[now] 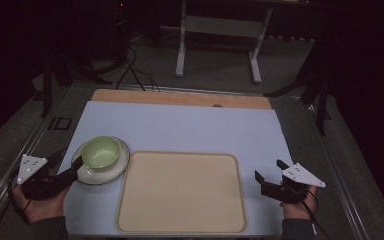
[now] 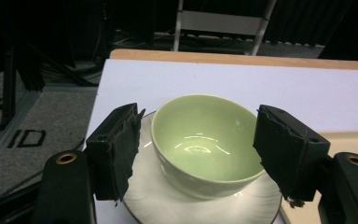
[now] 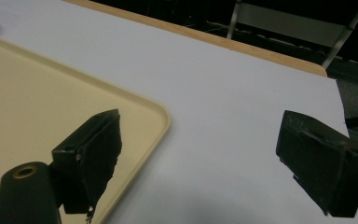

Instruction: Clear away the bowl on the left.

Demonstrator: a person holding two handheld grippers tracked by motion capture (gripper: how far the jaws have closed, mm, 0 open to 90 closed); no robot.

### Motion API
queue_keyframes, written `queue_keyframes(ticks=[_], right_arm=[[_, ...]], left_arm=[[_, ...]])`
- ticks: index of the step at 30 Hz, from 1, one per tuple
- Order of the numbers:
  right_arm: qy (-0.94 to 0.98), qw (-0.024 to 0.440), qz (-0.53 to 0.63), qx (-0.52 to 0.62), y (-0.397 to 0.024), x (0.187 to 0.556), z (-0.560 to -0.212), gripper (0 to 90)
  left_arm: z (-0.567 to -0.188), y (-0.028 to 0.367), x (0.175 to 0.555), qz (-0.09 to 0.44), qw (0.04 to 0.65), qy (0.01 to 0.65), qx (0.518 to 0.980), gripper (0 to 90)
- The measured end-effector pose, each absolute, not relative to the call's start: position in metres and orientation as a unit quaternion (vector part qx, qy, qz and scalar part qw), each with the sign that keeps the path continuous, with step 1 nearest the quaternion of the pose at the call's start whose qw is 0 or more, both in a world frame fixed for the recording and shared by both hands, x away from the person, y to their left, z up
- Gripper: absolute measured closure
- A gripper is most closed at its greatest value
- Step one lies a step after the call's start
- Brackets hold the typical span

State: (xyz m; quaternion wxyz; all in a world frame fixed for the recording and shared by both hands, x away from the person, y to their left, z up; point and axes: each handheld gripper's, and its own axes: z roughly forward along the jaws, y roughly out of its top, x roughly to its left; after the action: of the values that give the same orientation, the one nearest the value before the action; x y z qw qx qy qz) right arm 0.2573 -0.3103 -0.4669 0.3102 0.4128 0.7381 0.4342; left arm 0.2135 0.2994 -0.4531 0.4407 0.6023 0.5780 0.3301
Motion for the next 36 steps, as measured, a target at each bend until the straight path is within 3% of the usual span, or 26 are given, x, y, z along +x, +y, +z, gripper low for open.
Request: queue_keyframes(ticks=[36], right_arm=[[0.734, 0.322, 0.437, 0.408, -0.312, 0.255, -0.464, 13.7]], left_arm=[[-0.478, 0.303, 0.264, 0.303, 0.392, 0.620, 0.609, 34.0]])
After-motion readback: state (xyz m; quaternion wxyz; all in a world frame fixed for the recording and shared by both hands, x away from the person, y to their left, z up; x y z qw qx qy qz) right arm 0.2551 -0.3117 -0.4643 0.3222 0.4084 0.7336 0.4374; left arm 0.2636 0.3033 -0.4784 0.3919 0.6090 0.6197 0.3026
